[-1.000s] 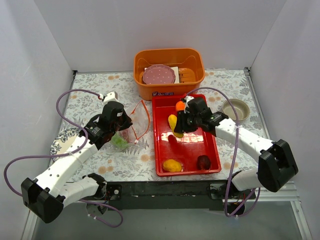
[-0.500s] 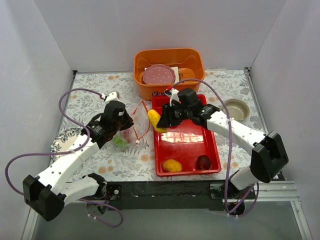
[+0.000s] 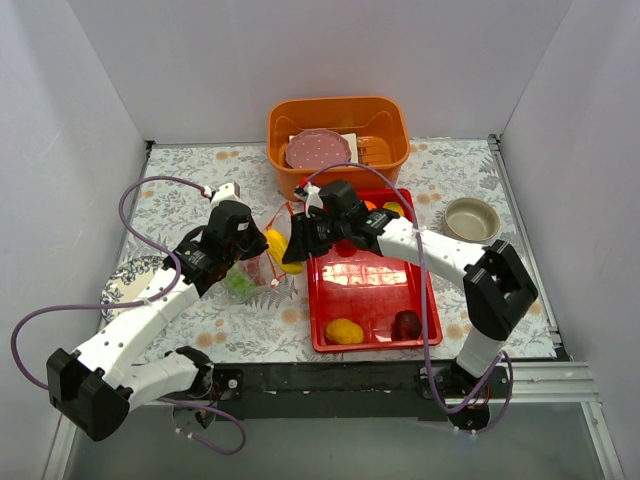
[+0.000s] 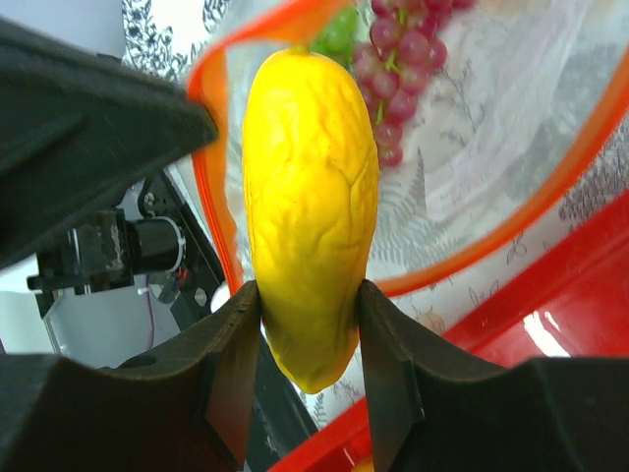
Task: Place the food in the zip-top bag and seal the zipper
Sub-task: Place the fake fruit in the zipper food storage bag.
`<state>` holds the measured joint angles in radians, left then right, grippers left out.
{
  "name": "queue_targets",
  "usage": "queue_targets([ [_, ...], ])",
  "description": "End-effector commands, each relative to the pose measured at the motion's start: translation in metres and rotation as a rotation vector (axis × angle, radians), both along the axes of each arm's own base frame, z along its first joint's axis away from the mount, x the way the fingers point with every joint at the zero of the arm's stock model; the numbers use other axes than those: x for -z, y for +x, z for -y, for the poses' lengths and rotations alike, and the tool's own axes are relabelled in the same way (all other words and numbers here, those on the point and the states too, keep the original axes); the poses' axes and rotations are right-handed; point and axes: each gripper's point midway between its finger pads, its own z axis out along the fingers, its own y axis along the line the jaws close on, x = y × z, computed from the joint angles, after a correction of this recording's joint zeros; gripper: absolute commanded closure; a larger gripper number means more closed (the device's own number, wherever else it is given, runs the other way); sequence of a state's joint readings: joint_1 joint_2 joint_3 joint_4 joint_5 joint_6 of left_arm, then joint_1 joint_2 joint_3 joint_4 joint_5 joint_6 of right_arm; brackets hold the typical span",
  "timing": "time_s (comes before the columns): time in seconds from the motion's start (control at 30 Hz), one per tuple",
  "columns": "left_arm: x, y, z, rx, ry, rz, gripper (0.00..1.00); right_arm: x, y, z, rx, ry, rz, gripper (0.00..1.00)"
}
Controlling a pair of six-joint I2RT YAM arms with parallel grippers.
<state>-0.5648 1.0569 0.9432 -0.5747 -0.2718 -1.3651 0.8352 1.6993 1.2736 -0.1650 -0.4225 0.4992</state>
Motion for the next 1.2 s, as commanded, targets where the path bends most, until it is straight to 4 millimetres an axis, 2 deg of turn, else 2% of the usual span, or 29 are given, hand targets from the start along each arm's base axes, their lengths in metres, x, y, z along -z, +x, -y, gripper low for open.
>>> queue_targets([
  [0.0, -0.010, 0.000, 0.001, 0.012, -0.021, 0.027, 1.00, -0.032, 0.021, -0.023, 0.020, 0.055, 0.052, 0.75],
  [0.07, -0.010, -0.001, 0.002, 0.019, -0.024, 0.025, 1.00, -0.021, 0.028, -0.022, 0.050, 0.003, 0.035, 0.75],
  [0.1, -0.010, -0.002, 0.002, 0.021, -0.028, 0.027, 1.00, -0.028, 0.032, -0.026, 0.057, 0.006, 0.046, 0.75],
  [0.17, -0.011, -0.003, 0.003, 0.024, -0.034, 0.024, 1.00, -0.014, 0.037, -0.024, 0.076, -0.060, 0.018, 0.74],
  [0.3, -0.015, -0.005, 0.001, 0.017, -0.044, 0.033, 1.00, -0.004, 0.048, -0.026, 0.101, -0.120, 0.016, 0.73],
  [0.43, -0.029, -0.005, -0.001, 0.003, -0.064, 0.067, 1.00, -0.009, 0.051, -0.029, 0.090, -0.107, 0.042, 0.68],
  [0.5, -0.035, -0.005, -0.001, 0.000, -0.071, 0.080, 1.00, -0.022, 0.045, -0.038, 0.024, -0.036, 0.073, 0.64],
  [0.53, -0.037, -0.004, -0.002, -0.004, -0.072, 0.085, 1.00, -0.021, 0.039, -0.039, -0.006, -0.017, 0.062, 0.58],
  [0.7, -0.037, -0.003, -0.003, -0.013, -0.068, 0.085, 1.00, -0.036, 0.032, -0.038, -0.050, 0.035, 0.106, 0.50],
  [0.83, -0.035, -0.004, -0.006, -0.021, -0.062, 0.082, 1.00, -0.035, 0.037, -0.025, 0.002, -0.007, 0.147, 0.33],
  [1.0, -0.034, -0.003, -0.007, -0.027, -0.054, 0.084, 1.00, -0.039, 0.042, -0.002, 0.102, -0.051, 0.188, 0.32],
  [1.03, -0.034, -0.003, -0.007, -0.027, -0.054, 0.086, 1.00, -0.039, 0.049, 0.004, 0.151, -0.071, 0.205, 0.31],
  [1.1, -0.034, -0.002, -0.007, -0.027, -0.049, 0.088, 1.00, -0.042, 0.050, 0.015, 0.199, -0.090, 0.204, 0.31],
  [1.17, -0.034, -0.002, -0.009, -0.029, -0.039, 0.093, 1.00, -0.036, 0.059, 0.028, 0.279, -0.134, 0.209, 0.31],
])
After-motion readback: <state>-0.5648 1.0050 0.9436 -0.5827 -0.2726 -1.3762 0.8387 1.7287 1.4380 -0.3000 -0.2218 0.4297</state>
